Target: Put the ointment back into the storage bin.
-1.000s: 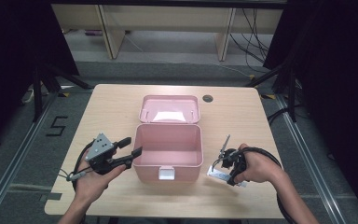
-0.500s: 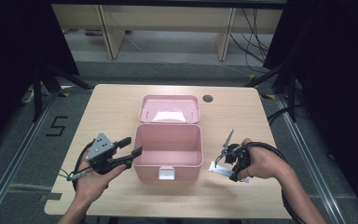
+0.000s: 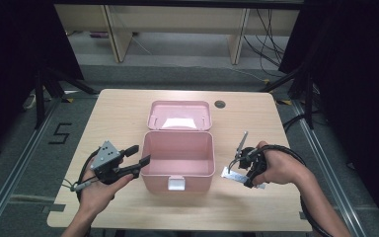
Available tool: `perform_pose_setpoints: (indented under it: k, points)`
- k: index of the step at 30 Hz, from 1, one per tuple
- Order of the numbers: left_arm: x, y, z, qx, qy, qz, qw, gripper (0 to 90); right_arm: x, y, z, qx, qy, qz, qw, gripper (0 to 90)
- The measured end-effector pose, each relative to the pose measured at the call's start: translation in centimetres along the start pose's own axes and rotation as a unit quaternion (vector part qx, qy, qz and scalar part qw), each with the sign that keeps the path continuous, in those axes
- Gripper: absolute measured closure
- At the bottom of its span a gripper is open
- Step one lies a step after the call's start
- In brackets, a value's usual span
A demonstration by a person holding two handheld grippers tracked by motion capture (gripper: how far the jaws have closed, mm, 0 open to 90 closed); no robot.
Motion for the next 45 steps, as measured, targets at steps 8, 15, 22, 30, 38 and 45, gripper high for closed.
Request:
perform_pose_setpoints:
  k: [8,15,22,30,38,45]
  points:
    - [0.0,0.0,0.0,-0.001,0.000,0.000,1.0000,43.3,0.3,1.2,-0.2,0.002,-0.006,0.005,1.0000,69.9]
    - [0.1,0.0,-0.3,0.000,-0.003,0.001,1.0000,43.3,0.8,2.2,-0.6,0.011,0.000,0.013,0.9998,69.9]
    - [0.1,0.0,-0.3,0.000,-0.003,0.002,1.0000,43.3,1.1,2.9,-1.0,0.016,0.007,0.015,0.9997,70.0]
    - [0.1,0.0,-0.4,0.001,-0.003,0.002,1.0000,43.3,1.4,3.8,-1.5,0.020,0.013,0.022,0.9995,70.0]
    - [0.1,-0.1,-0.4,0.001,-0.004,0.003,1.0000,43.3,1.7,4.8,-2.2,0.031,0.014,0.027,0.9991,70.0]
    - [0.1,0.0,-0.5,0.002,-0.004,0.001,1.0000,43.3,1.6,5.5,-2.8,0.027,0.008,0.030,0.9992,70.0]
Point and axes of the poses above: each handheld gripper's, and its own axes: y roughly backward along the jaws, z roughly out of its underside, x roughly to its right, the point moved 10 cm from there along -y, roughly forward along the jaws, and after that the axes turned 9 degrees about z, right-handed, at the moved point
